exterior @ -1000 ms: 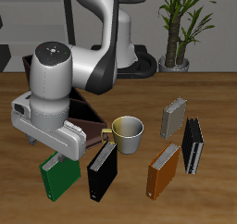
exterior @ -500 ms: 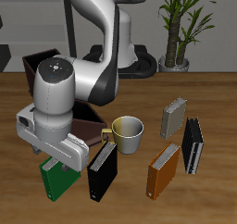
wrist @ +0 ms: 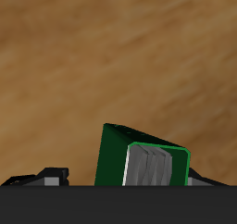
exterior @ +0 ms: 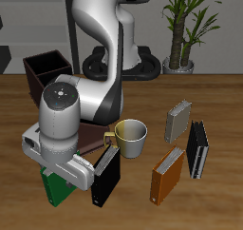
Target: Place the green book into the right desk caddy's front compartment
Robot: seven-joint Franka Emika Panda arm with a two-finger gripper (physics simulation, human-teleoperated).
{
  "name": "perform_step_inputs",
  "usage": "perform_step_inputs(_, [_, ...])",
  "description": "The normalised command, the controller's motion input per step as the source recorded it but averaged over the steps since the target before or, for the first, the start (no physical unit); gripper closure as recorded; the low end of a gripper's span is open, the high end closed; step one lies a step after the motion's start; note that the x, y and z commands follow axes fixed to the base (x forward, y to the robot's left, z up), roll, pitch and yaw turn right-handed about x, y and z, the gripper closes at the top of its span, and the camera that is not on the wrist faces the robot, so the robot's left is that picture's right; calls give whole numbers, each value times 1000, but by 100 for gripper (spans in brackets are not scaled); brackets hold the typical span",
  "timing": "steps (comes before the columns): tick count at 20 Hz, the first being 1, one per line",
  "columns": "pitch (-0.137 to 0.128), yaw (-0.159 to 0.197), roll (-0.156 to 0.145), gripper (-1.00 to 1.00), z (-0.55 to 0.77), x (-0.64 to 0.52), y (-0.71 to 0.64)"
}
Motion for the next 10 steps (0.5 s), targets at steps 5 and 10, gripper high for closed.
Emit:
perform_step_inputs(5, [-3,8,4,100,20,-71,36])
perform_step_inputs(10, [-22,21,6,100,150,-65,11])
